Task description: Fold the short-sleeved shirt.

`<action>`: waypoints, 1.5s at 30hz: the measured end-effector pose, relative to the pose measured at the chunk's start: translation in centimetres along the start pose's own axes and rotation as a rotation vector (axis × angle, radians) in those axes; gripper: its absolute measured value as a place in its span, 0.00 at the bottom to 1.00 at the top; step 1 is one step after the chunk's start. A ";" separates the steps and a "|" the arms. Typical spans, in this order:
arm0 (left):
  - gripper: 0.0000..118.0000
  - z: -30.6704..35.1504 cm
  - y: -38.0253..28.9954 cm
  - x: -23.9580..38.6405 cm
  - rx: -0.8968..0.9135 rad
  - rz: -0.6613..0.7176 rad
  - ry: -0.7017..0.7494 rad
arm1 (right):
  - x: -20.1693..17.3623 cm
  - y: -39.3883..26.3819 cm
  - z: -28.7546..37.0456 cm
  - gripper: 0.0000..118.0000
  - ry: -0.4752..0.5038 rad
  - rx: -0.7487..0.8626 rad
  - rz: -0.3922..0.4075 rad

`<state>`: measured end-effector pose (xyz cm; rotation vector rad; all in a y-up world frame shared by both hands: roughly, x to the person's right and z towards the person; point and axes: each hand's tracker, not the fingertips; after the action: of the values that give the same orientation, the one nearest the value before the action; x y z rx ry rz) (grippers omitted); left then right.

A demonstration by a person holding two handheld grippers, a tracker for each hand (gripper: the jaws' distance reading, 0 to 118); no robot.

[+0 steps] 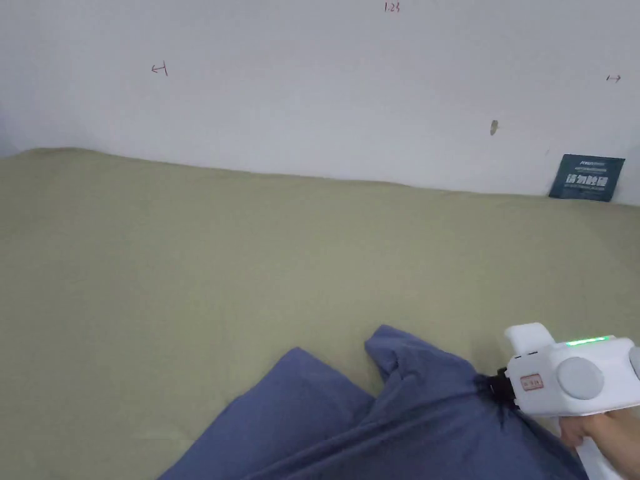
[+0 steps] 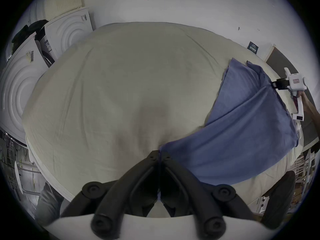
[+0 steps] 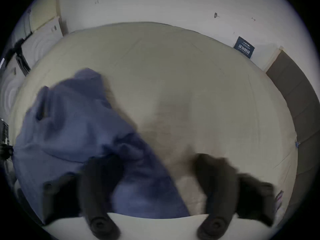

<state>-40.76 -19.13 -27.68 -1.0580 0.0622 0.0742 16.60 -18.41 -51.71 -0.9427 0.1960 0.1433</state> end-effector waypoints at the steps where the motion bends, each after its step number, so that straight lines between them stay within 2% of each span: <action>1: 0.00 0.3 0.1 0.0 0.006 0.005 -0.003 | -0.4 0.4 1.6 0.00 -0.027 0.029 -0.003; 9: 0.00 7.1 3.7 0.4 0.183 0.058 -0.070 | -0.6 -0.5 18.2 0.00 -0.013 0.288 -0.046; 12: 0.00 10.7 6.4 1.7 0.276 0.028 -0.081 | -0.7 -1.3 24.8 0.00 -0.052 0.370 -0.047; 19: 0.00 17.3 12.3 4.7 0.403 -0.013 -0.076 | 1.4 -3.0 37.4 0.00 -0.153 0.567 -0.108; 22: 0.00 20.4 15.2 5.2 0.460 0.022 -0.116 | 2.2 -3.2 41.3 0.00 -0.165 0.598 -0.128; 25: 0.00 23.9 17.9 6.3 0.504 0.040 -0.137 | 2.7 -2.9 44.0 0.00 -0.192 0.648 -0.127; 27: 0.00 25.9 19.8 7.4 0.537 0.005 -0.112 | 2.9 -2.2 45.0 0.00 -0.209 0.663 -0.123; 32: 0.00 29.4 23.2 8.9 0.569 -0.015 -0.090 | 3.6 0.0 46.6 0.00 -0.228 0.700 -0.157; 45: 0.00 31.5 30.0 9.8 0.611 -0.024 0.007 | 4.8 8.0 44.5 0.00 -0.218 0.722 -0.221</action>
<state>-33.22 23.26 -39.14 -0.4482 0.0723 0.0260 24.26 22.58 -33.68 -0.2214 -0.0632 -0.0336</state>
